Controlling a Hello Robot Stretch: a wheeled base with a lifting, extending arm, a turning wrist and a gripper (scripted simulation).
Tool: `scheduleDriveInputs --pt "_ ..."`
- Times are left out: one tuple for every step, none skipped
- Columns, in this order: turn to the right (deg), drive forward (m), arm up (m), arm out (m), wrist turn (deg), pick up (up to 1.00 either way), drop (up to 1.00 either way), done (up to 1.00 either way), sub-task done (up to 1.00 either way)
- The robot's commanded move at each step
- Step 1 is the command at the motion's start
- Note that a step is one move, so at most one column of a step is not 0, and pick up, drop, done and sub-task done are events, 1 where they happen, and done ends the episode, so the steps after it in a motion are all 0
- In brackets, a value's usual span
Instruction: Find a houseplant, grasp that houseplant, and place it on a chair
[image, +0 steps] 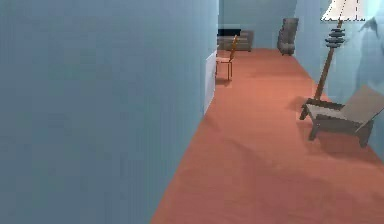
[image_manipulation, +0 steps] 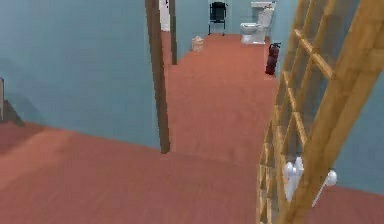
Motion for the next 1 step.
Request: scheduleDriveInputs --pt "18.0 0.0 0.0 0.0 0.0 0.0 0.0 0.0 0.0"
